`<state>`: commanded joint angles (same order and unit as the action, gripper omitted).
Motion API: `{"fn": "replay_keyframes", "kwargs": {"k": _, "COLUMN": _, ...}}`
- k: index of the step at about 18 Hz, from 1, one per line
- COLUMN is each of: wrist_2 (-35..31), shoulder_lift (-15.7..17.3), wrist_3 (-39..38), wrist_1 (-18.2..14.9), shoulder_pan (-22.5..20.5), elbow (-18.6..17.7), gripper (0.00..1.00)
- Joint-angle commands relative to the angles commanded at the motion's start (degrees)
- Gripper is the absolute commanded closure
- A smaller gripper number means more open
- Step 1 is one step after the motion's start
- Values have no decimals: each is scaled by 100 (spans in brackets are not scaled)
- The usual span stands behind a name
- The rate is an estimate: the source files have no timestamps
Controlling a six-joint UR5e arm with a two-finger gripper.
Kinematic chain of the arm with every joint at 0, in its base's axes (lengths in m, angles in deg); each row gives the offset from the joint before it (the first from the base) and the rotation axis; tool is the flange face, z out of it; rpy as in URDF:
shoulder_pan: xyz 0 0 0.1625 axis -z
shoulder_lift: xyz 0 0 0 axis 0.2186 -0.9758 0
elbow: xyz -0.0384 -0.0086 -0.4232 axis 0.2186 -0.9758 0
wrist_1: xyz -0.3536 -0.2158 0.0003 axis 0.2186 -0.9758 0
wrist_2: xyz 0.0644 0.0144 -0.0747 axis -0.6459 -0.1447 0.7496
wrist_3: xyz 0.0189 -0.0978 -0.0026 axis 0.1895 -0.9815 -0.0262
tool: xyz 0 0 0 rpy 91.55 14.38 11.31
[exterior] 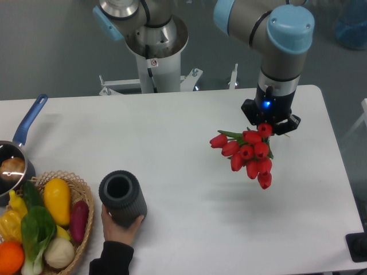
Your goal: Place the flowers on the table
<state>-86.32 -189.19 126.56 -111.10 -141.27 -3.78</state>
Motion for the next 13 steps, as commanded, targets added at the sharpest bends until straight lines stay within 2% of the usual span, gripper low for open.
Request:
{"fn": "replay_keyframes", "kwargs": {"k": 4, "wrist_2": 0, "shoulder_lift": -26, "wrist_3": 26, "wrist_1": -26, "shoulder_pan": -18, "elbow": 44, "gripper": 92}}
{"fn": "replay_keyframes", "kwargs": {"k": 9, "wrist_2": -148, "shoulder_lift": -219, "wrist_3": 0, "wrist_1": 26, "shoulder_pan": 0, "elbow": 0, "gripper": 92}}
{"fn": "replay_keyframes", "kwargs": {"k": 11, "wrist_2": -421, "shoulder_lift": -360, "wrist_3": -35, "wrist_1": 18, "shoulder_pan": 131, "elbow": -9, "gripper": 84}}
{"fn": "replay_keyframes", "kwargs": {"k": 12, "wrist_2": -492, "shoulder_lift": -413, "wrist_3": -44, "wrist_1": 18, "shoulder_pan": 228, "elbow": -26, "gripper": 76}}
{"fn": "replay_keyframes", "kwargs": {"k": 13, "wrist_2": -501, "shoulder_lift": -422, "wrist_3": -53, "wrist_1": 18, "shoulder_pan": 255, "elbow": -79, "gripper": 60}}
